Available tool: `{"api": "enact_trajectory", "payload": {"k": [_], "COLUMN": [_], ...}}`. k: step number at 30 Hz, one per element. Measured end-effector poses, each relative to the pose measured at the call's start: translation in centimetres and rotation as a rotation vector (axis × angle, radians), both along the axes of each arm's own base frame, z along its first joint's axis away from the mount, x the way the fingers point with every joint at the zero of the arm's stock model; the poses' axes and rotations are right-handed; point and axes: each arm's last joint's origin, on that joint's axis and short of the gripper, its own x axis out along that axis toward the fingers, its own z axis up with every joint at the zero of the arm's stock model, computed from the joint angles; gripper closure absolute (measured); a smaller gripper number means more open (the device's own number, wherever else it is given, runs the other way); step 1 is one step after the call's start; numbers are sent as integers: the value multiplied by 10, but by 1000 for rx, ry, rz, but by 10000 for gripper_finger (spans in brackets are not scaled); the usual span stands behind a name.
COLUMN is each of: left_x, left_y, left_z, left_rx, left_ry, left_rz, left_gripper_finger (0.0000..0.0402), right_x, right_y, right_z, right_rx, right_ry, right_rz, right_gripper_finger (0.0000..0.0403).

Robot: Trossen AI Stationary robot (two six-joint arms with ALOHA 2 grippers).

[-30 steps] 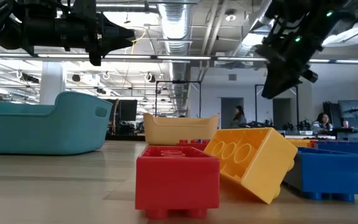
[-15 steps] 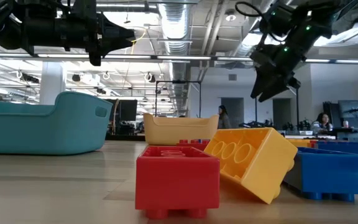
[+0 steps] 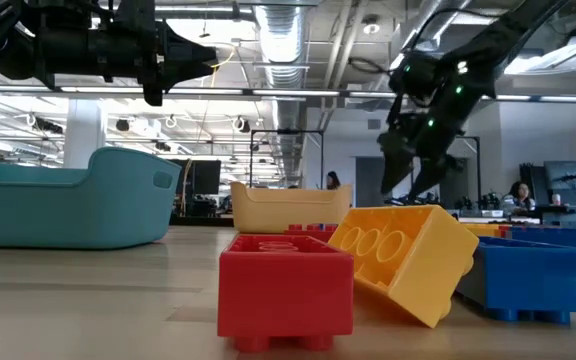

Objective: Sort & place blocks by color
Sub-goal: Put the blue game piece into the green bin

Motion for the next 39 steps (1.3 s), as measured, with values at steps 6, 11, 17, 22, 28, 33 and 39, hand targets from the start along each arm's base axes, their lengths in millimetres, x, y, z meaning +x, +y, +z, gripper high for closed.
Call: {"api": "enact_trajectory", "payload": {"k": [6, 11, 17, 22, 28, 33, 39], "left_x": [0, 0, 0, 0, 0, 0, 0], "left_y": [0, 0, 0, 0, 0, 0, 0], "left_z": [0, 0, 0, -1, -2, -2, -3], "left_rx": [-1, 0, 0, -2, 13, 13, 12], "left_ry": [3, 4, 4, 11, 28, 29, 33], "left_rz": [0, 0, 0, 0, 2, 4, 6], "left_gripper_finger": [233, 233, 233, 233, 233, 233, 233], "right_x": [11, 23, 33, 37, 37, 31, 26], "right_y": [-10, -17, -24, -26, -26, -24, -7], "right_z": [-14, -17, -33, -45, -50, -45, -17], "right_rx": [36, 38, 86, 117, 161, 204, 207], "right_ry": [65, 79, 178, 224, 218, 222, 184], "right_rz": [-12, -5, 0, -4, -33, -55, -25], "right_gripper_finger": [15, 5, 4, 4, 13, 55, 110]}}
